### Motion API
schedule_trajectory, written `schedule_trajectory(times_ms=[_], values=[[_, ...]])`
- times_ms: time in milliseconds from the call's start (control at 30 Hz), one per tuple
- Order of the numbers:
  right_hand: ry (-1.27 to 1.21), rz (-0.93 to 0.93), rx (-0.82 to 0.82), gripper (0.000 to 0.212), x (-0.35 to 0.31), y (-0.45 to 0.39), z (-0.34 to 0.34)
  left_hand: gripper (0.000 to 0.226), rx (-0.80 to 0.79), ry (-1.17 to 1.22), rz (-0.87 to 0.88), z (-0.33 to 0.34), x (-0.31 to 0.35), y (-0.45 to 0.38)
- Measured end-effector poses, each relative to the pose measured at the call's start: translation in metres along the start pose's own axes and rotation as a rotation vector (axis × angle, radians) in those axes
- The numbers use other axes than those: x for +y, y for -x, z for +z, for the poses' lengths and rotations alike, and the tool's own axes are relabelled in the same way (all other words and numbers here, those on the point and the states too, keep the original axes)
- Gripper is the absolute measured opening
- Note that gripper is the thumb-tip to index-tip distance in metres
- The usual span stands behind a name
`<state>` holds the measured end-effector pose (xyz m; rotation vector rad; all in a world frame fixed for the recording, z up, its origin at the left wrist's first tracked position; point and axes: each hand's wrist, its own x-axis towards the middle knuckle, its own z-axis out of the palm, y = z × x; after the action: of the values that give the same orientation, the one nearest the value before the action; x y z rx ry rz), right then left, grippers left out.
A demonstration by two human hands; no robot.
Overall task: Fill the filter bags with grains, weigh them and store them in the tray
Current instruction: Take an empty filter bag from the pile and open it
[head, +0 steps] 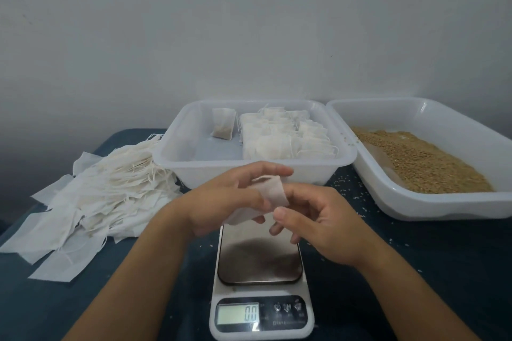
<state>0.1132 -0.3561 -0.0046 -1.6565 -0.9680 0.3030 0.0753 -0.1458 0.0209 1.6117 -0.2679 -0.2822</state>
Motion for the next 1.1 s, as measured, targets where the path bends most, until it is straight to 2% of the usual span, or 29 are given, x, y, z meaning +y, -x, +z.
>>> schedule_trajectory(times_ms=[100, 233, 467, 600, 767, 1100], values=[[-0.027, 0.050, 0.032, 0.019, 0.001, 0.003, -0.006, 0.060, -0.025, -0.012, 0.030, 0.011, -0.005, -0.007], [-0.114, 0.091, 0.016, 0.014, -0.001, 0.006, -0.012, 0.060, -0.155, 0.031, -0.012, 0.014, -0.021, 0.001], [-0.033, 0.017, -0.049, 0.025, -0.004, 0.008, -0.012, 0.052, -0.289, 0.164, -0.090, 0.007, -0.025, 0.013], [0.032, -0.010, -0.079, 0.032, -0.005, 0.009, -0.013, 0.050, -0.261, 0.113, -0.122, 0.008, -0.025, 0.015], [0.033, -0.007, -0.148, 0.019, -0.008, 0.010, -0.010, 0.033, -0.196, 0.040, -0.063, 0.007, -0.022, 0.015], [0.058, -0.037, -0.109, 0.016, -0.009, 0.012, -0.007, 0.025, -0.225, -0.019, -0.069, 0.006, -0.027, 0.014]])
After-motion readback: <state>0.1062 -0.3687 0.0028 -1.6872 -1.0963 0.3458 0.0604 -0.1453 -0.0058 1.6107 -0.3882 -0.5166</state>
